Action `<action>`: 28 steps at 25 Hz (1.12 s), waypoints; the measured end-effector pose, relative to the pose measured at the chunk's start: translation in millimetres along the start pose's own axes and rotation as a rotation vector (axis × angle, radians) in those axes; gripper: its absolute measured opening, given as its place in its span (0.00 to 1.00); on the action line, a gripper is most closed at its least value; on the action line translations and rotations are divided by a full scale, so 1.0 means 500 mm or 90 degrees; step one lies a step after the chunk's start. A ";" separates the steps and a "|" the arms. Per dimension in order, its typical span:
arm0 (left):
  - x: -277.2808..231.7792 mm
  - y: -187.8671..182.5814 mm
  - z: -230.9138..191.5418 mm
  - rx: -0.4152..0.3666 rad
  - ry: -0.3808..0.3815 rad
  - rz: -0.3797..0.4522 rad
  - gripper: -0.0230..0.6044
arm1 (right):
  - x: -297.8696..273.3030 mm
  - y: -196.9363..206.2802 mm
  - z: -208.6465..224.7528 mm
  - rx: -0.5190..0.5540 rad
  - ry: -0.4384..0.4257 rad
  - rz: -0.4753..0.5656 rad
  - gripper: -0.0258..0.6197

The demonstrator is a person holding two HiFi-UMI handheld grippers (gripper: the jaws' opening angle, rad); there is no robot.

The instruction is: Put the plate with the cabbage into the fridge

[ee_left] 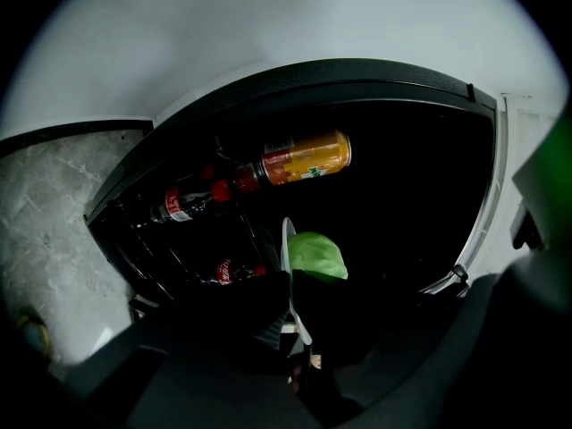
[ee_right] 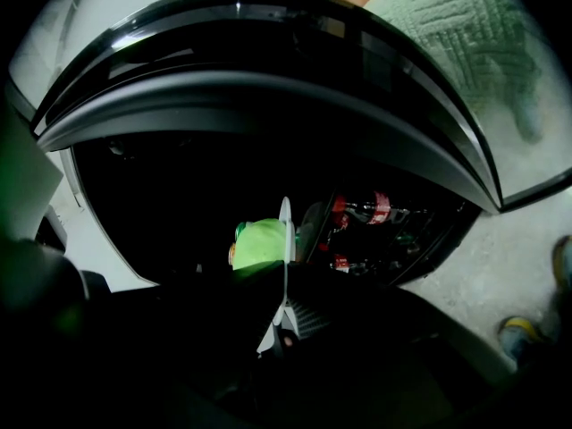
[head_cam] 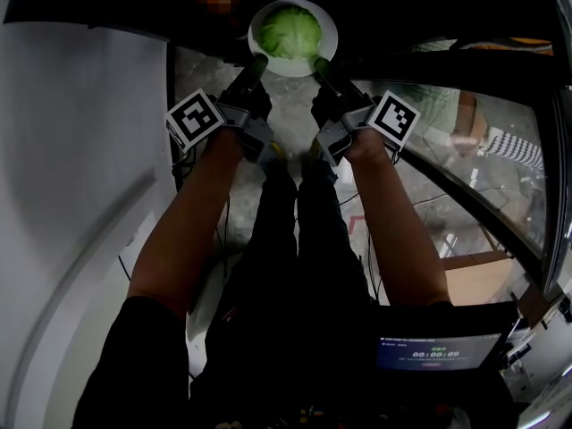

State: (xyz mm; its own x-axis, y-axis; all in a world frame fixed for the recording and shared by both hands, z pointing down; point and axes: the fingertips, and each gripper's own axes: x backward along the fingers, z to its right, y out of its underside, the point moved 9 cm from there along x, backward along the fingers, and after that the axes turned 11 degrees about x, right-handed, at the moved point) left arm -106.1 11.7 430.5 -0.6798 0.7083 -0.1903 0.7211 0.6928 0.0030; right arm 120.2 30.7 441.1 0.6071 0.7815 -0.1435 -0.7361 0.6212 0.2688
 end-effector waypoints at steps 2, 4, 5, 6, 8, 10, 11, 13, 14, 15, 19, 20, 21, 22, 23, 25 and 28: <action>0.000 0.001 0.002 -0.003 0.002 0.000 0.06 | 0.001 0.001 -0.001 -0.001 0.000 0.004 0.07; 0.002 0.002 0.003 -0.004 0.004 0.001 0.05 | 0.003 0.004 -0.001 -0.002 -0.001 0.008 0.07; 0.003 0.003 0.002 -0.004 0.004 0.002 0.05 | 0.003 0.005 -0.001 -0.002 -0.001 0.010 0.07; 0.002 0.003 0.001 -0.004 0.004 0.002 0.05 | 0.003 0.005 0.000 -0.002 -0.001 0.011 0.07; 0.000 0.001 -0.001 -0.004 0.003 0.002 0.05 | 0.002 0.004 0.003 -0.002 0.000 0.012 0.07; -0.001 0.001 -0.002 -0.002 0.002 0.002 0.05 | 0.000 0.004 0.004 -0.002 0.000 0.011 0.07; -0.001 0.000 -0.002 -0.002 0.002 0.002 0.06 | -0.001 0.004 0.004 -0.003 0.000 0.011 0.07; -0.001 0.001 -0.003 -0.003 0.001 0.002 0.05 | 0.000 0.005 0.005 -0.004 0.001 0.012 0.07; -0.001 0.001 -0.003 -0.002 0.000 0.002 0.05 | 0.000 0.005 0.006 -0.005 0.001 0.012 0.07; -0.001 0.001 -0.004 -0.002 0.000 0.002 0.05 | 0.000 0.006 0.007 -0.006 0.001 0.013 0.07; -0.004 -0.001 -0.007 0.001 0.000 0.004 0.05 | -0.003 0.005 0.009 -0.004 -0.001 0.015 0.07; -0.004 -0.001 -0.007 0.002 -0.001 0.005 0.05 | -0.004 0.004 0.009 -0.004 -0.003 0.015 0.07; -0.004 0.000 -0.008 0.003 -0.001 0.007 0.05 | -0.005 0.005 0.009 -0.005 -0.005 0.014 0.07; -0.004 0.001 -0.007 0.006 0.001 0.008 0.05 | -0.005 0.005 0.010 -0.006 -0.005 0.014 0.07; -0.005 0.003 -0.006 0.010 0.004 0.010 0.05 | -0.005 0.005 0.010 -0.007 -0.004 0.013 0.07; -0.004 0.005 -0.003 0.008 0.000 0.012 0.05 | -0.004 0.005 0.010 -0.009 -0.003 0.014 0.07; -0.002 0.004 -0.001 -0.002 -0.012 0.017 0.05 | -0.003 0.005 0.009 -0.009 -0.001 0.017 0.07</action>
State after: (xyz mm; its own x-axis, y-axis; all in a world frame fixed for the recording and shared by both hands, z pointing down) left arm -103.9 12.5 431.3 -0.6574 0.7241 -0.2085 0.7387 0.6740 0.0118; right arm 119.0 30.9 446.2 0.5880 0.7975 -0.1351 -0.7561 0.6013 0.2585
